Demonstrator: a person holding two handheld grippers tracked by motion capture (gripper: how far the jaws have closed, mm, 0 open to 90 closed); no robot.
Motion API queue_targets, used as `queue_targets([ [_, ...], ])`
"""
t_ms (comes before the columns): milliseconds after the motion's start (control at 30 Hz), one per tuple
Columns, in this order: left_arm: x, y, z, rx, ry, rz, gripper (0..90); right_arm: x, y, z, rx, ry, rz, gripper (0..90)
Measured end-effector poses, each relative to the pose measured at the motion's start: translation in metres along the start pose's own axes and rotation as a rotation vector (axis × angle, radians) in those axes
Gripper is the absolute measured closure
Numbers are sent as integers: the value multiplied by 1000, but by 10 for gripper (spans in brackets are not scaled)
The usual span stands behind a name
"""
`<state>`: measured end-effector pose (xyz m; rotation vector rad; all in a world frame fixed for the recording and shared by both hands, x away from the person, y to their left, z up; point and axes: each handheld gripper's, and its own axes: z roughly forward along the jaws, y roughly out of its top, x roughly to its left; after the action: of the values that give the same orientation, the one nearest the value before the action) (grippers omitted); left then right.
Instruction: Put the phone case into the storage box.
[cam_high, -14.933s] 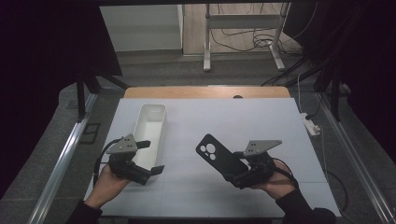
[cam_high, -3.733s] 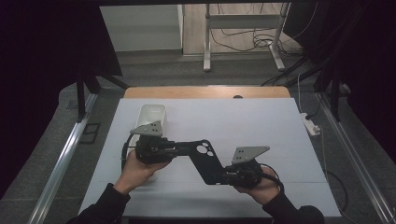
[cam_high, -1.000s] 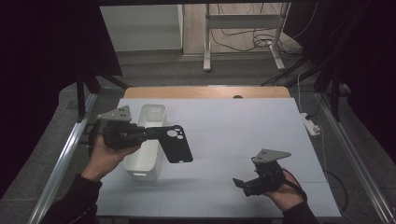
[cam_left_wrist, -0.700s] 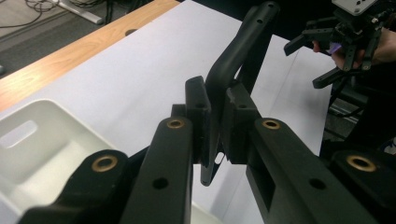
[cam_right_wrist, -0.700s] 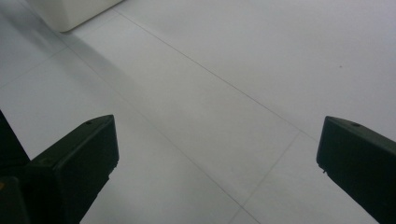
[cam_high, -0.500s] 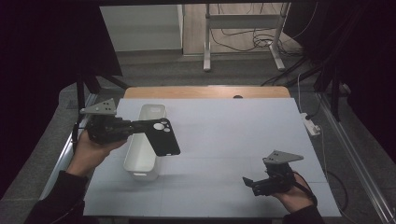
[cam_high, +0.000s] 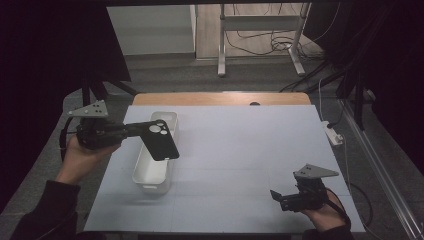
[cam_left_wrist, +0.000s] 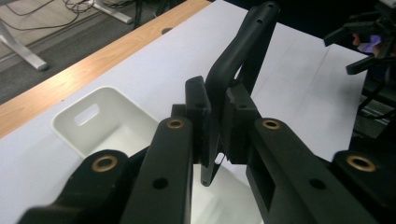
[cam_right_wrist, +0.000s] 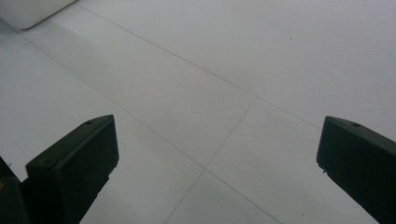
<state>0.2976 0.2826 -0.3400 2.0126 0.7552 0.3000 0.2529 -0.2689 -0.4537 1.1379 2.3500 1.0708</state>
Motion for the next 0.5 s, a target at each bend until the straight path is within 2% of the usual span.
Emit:
queue_targets([
  [233,8,-5,-6,9,34,9,819,-4,-7,-6,-5,-4,27,0],
  [500,21,-10,-11,18,67,-10,819,-6,-12,-8,-3,-9,37,0],
])
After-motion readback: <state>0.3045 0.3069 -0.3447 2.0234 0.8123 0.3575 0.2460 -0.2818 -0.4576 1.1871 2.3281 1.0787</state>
